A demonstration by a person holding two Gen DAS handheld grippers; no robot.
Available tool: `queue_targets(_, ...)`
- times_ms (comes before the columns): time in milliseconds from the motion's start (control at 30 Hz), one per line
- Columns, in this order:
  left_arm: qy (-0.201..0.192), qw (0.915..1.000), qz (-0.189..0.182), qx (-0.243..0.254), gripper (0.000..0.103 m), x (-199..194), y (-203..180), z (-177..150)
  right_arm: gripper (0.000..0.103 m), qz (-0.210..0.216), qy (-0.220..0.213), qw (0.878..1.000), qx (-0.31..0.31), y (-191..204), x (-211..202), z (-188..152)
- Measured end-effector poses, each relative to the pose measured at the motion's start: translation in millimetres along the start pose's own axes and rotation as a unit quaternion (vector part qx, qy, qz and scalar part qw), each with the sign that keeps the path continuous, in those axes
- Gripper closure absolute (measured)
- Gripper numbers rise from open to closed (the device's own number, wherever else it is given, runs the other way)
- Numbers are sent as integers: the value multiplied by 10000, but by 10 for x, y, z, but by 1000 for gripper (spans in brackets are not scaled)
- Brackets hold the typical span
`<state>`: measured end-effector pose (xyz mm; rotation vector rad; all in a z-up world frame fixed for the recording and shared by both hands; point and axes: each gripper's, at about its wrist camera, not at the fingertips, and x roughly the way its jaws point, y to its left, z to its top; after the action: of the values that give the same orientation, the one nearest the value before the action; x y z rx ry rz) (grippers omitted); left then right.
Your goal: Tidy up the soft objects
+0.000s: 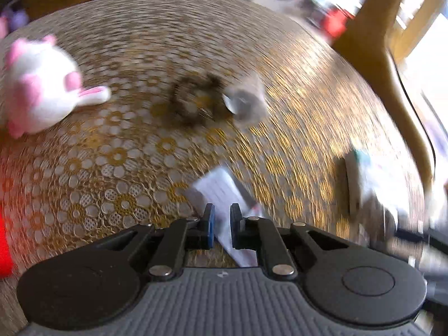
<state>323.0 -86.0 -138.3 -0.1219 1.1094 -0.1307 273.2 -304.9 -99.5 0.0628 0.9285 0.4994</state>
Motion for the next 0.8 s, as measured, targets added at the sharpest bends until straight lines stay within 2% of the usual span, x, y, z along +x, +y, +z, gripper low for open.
queue_targets(200,245,9963,-395,717,89,-15,10,-68,58,12,53,10000,30,-41,11,-38)
queue_targets(267,221,9943,-388,970,75,-11,-17,-69,58,21,62,10000,46,-51,17,-44)
queue_targets(300,218,9929,-416,1092,50,-4,-30,-66,58,23,70,10000,50,-53,20,-45)
queue_targets(333,198,9913,-480,1208,21,-14,-34,-65,58,27,72,10000,46,-55,22,-47)
queue_targets(367,130,9897,-532,1326,15,-27,-51,-70,58,30,74,10000,42,-54,24,-50)
queue_targets(467,27,9811,-635,1828,15,-30,-138,-65,58,45,88,9999,40,-63,22,-51)
queue_targets(567,-90,9662,-641,2496,15,7,-255,-64,58,63,105,9999,66,-75,24,-50)
queue_targets(633,-81,9594,-661,2741,15,56,-294,-58,58,65,122,9999,81,-80,30,-50)
queue_targets(800,-78,9541,-584,2936,15,189,-303,-37,59,62,158,9998,78,-82,40,-50)
